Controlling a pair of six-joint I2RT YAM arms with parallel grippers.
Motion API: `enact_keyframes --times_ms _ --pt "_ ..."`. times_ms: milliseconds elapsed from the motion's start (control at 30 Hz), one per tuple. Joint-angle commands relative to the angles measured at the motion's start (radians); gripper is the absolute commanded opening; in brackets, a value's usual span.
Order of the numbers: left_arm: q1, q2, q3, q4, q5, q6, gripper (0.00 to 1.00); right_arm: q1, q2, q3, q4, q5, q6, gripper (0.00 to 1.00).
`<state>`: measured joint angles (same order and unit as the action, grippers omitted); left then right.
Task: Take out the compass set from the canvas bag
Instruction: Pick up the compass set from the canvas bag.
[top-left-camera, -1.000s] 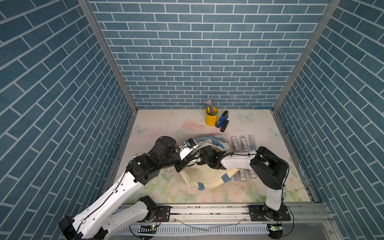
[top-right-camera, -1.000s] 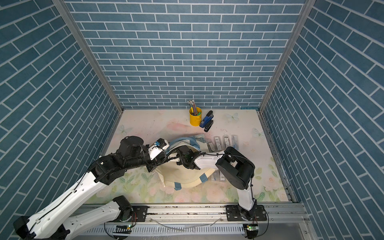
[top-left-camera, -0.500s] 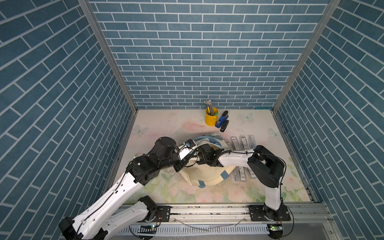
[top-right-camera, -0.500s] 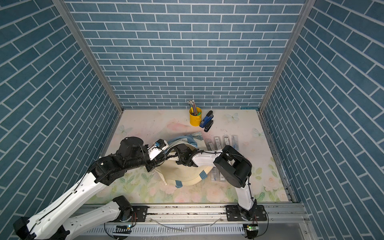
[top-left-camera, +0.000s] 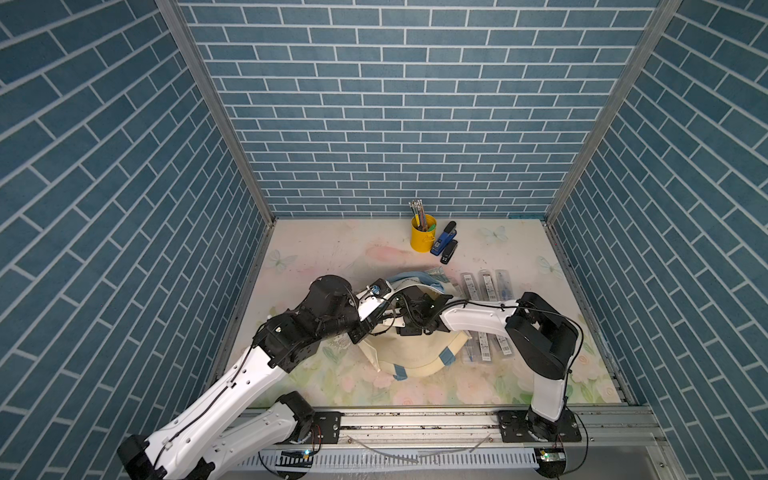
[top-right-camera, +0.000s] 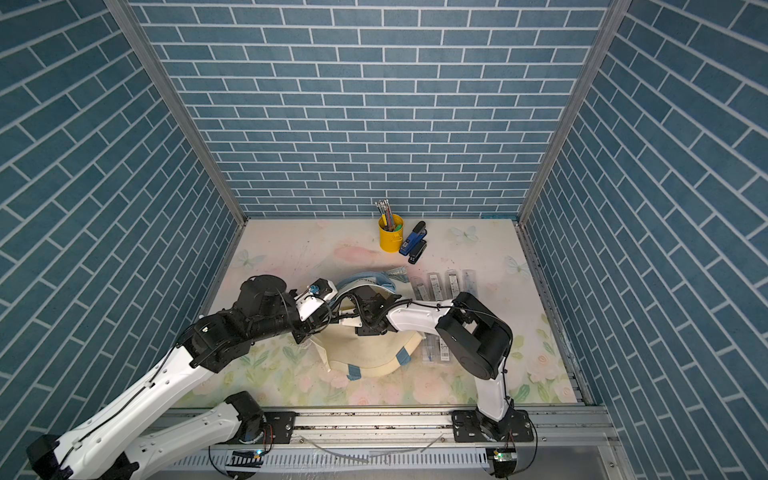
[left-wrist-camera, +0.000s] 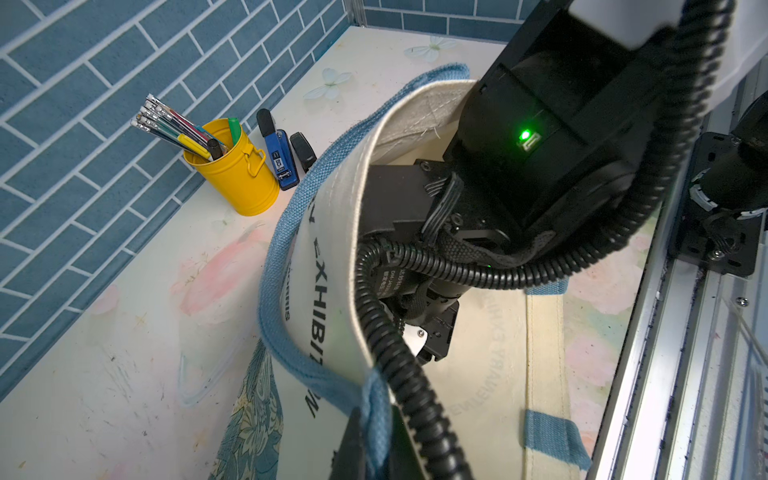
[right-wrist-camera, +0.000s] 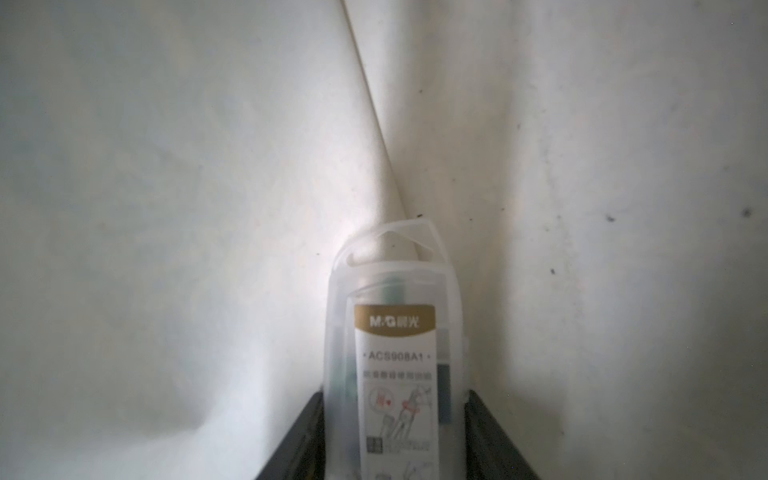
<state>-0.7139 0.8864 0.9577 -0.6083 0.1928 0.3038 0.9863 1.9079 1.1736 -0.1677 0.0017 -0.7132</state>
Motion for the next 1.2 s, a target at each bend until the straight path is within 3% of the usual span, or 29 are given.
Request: enact_keyframes --times_ms 0,233,467,1167 --pt "-0.015 -0.013 -0.016 0.023 0.044 0.007 0.00 -0.003 0.056 0.046 -0.156 -0.067 0.063 0.54" --pt "-0.015 -0.014 -0.017 0.022 0.038 0.004 0.00 -0.003 0.074 0.082 -0.183 -0.075 0.067 0.56" --pt "-0.016 -0.027 -0.025 0.029 0.021 -0.002 0.00 -0.004 0.039 0.078 -0.207 -0.060 0.073 0.47" --pt "-0.015 -0.084 -0.055 0.069 -0.056 -0.074 0.00 0.004 -0.322 -0.111 -0.193 -0.054 0.159 0.40"
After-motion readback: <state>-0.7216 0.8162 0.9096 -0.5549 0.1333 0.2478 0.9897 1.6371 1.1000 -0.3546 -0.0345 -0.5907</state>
